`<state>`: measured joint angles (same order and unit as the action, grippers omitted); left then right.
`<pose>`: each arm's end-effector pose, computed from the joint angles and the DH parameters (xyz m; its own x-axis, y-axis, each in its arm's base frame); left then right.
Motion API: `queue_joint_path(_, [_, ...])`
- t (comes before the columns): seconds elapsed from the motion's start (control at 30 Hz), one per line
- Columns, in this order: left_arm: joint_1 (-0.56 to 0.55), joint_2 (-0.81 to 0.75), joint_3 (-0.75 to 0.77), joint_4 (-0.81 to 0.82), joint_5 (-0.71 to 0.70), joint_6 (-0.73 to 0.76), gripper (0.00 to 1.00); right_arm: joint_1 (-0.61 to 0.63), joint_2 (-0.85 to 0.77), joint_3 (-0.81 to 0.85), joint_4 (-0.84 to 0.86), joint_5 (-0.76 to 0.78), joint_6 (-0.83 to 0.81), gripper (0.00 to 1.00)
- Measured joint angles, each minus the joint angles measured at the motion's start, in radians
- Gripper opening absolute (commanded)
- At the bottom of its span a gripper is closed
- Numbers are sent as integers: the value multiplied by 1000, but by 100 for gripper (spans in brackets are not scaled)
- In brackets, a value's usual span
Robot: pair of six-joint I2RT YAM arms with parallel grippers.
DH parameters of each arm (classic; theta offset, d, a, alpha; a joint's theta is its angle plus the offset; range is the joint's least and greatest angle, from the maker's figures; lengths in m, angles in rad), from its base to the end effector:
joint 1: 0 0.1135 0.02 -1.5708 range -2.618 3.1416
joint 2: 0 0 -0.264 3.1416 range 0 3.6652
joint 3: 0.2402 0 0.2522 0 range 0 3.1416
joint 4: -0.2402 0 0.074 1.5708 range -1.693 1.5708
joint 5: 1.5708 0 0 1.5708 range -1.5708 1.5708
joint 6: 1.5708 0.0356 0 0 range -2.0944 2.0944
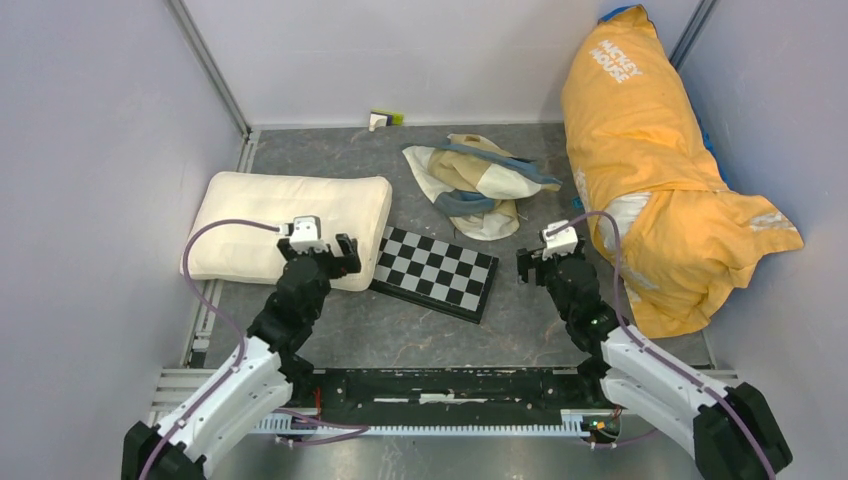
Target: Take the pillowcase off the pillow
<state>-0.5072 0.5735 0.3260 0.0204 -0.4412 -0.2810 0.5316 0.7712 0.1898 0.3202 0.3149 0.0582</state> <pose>0.1419 -0.0615 0.2310 -0.2100 -0.1702 -0.9628 0.0180 0.9839 -0.1778 0.1543 0.0780 0.1853 -0.2353 -0.0742 -0.9691 -0.2107 0.9773 -0.0236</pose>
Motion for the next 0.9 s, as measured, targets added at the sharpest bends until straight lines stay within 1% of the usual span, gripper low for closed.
queue_joint_path(0.07, [15,62,1,64,-24,34,100,-15,46,26,6,42,-24,98])
queue_joint_path(0.13, [55,126,2,118,-31,68,100,-67,68,21,56,69,-53,98])
queue_joint_path(0.2, [133,195,2,164,-22,85,100,-139,66,-16,135,78,-65,99])
queue_joint_path(0.23, [182,229,2,190,-10,88,100,-190,63,-51,192,70,-67,96])
queue_joint_path(0.33, [304,331,0,294,34,92,100,-332,82,-162,351,51,-105,96])
queue_joint_path(0.37, [337,370,0,333,47,95,100,-351,103,-176,384,46,-121,96])
queue_joint_path(0.43, [389,454,-5,410,81,100,100,-360,158,-179,464,24,-155,96])
queue_joint_path(0.53, [445,601,-23,584,135,107,100,-364,288,-179,669,5,-211,97])
queue_joint_path(0.6, [459,686,-43,711,158,116,100,-364,383,-178,775,3,-231,96])
queue_joint_path(0.67, [464,779,-61,861,172,121,100,-365,488,-178,881,4,-246,97])
queue_joint_path(0.73, [467,848,-63,967,189,126,100,-364,594,-177,988,20,-251,97])
queue_joint_path(0.77, [468,863,-62,990,202,127,100,-364,616,-177,1005,34,-250,98])
queue_joint_path(0.9, [472,873,-61,1033,238,153,100,-364,615,-178,1038,77,-242,98])
